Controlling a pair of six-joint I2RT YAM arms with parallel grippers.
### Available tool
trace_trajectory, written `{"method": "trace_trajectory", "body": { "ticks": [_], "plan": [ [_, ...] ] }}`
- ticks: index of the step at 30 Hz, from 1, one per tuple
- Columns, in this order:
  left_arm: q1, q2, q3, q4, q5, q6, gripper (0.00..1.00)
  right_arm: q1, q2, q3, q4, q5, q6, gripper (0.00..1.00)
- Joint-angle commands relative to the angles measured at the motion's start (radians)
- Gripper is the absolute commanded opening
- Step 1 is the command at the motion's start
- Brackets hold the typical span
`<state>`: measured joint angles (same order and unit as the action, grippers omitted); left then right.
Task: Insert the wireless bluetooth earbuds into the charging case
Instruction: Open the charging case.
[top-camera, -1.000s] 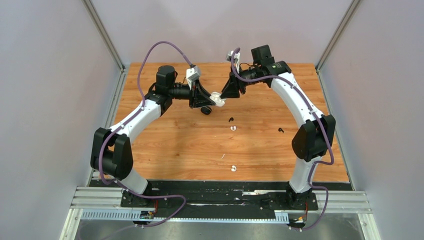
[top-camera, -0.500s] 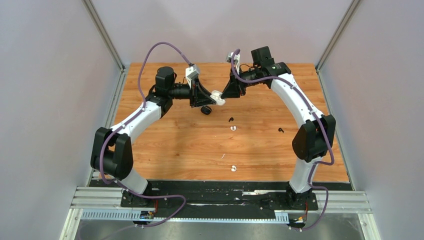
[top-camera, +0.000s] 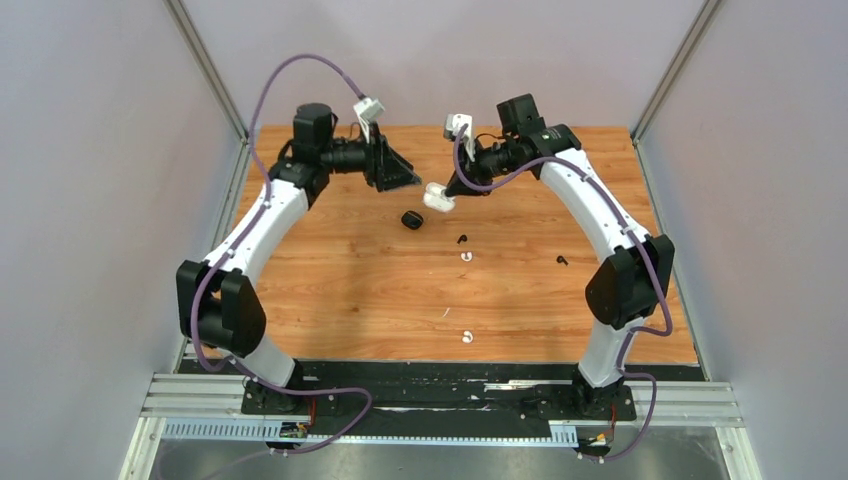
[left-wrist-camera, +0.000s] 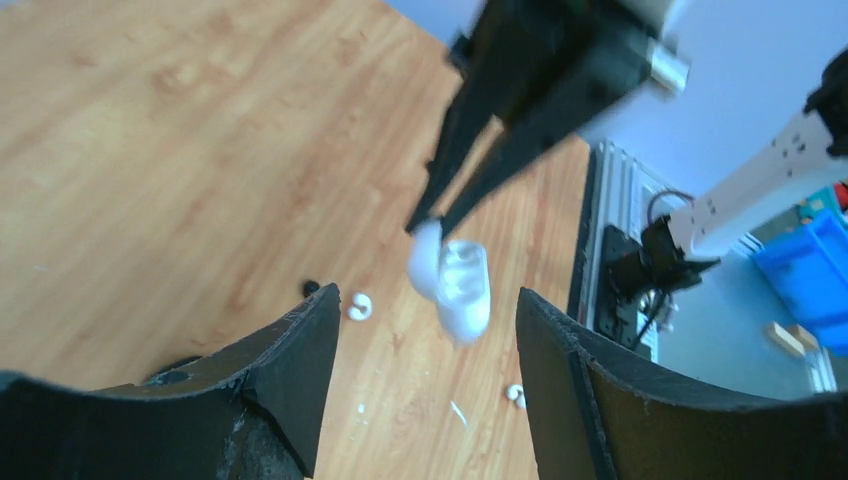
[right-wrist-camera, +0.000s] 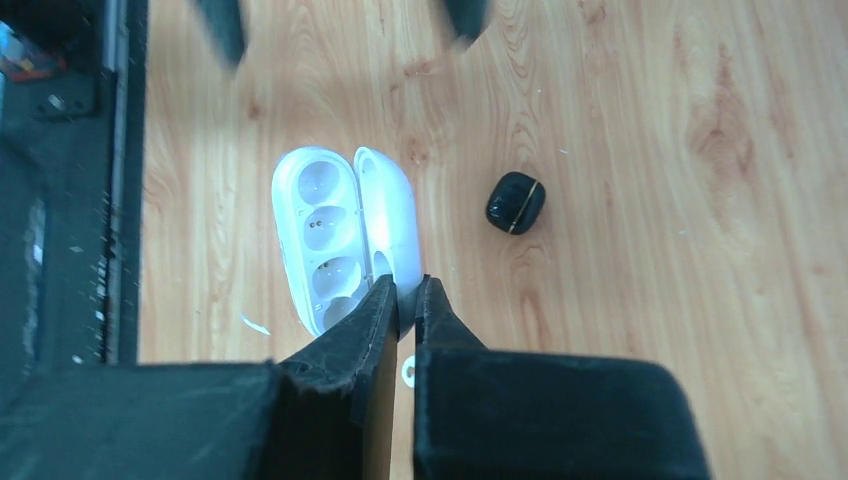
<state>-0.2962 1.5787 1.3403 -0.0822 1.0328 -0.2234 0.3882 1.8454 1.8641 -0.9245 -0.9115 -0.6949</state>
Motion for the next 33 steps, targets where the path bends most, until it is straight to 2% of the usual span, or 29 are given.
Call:
{"method": "trace_trajectory", "body": {
  "ticks": [1, 5, 10, 12, 14, 16, 21, 30, 33],
  "plan": [
    [0.040, 0.034, 0.264, -0.325, 0.010, 0.016, 0.71, 0.065, -0.087, 0.015, -0.037, 0.107, -0.254, 0.00],
    [0.042, 0.121, 0.348, -0.455, 0.034, 0.017, 0.69, 0.105, -0.072, 0.034, -0.036, 0.161, -0.272, 0.00],
    [0.037, 0.153, 0.371, -0.481, 0.080, 0.037, 0.63, 0.155, -0.062, 0.055, -0.035, 0.233, -0.306, 0.00],
    [0.031, 0.174, 0.407, -0.551, 0.100, 0.084, 0.60, 0.171, -0.060, 0.058, -0.028, 0.264, -0.316, 0.00],
    [0.016, 0.202, 0.462, -0.716, 0.100, 0.167, 0.59, 0.180, -0.055, 0.061, -0.024, 0.284, -0.317, 0.00],
    [0.004, 0.226, 0.506, -0.810, 0.095, 0.242, 0.58, 0.190, -0.052, 0.064, -0.019, 0.299, -0.319, 0.00],
    [-0.007, 0.254, 0.533, -0.861, 0.079, 0.267, 0.54, 0.211, -0.051, 0.066, -0.013, 0.319, -0.328, 0.00],
    [-0.024, 0.297, 0.563, -0.953, 0.070, 0.320, 0.56, 0.227, -0.039, 0.081, 0.002, 0.340, -0.315, 0.00],
    [-0.026, 0.305, 0.562, -0.955, 0.068, 0.325, 0.52, 0.233, -0.035, 0.091, 0.004, 0.339, -0.314, 0.00]
  ]
}}
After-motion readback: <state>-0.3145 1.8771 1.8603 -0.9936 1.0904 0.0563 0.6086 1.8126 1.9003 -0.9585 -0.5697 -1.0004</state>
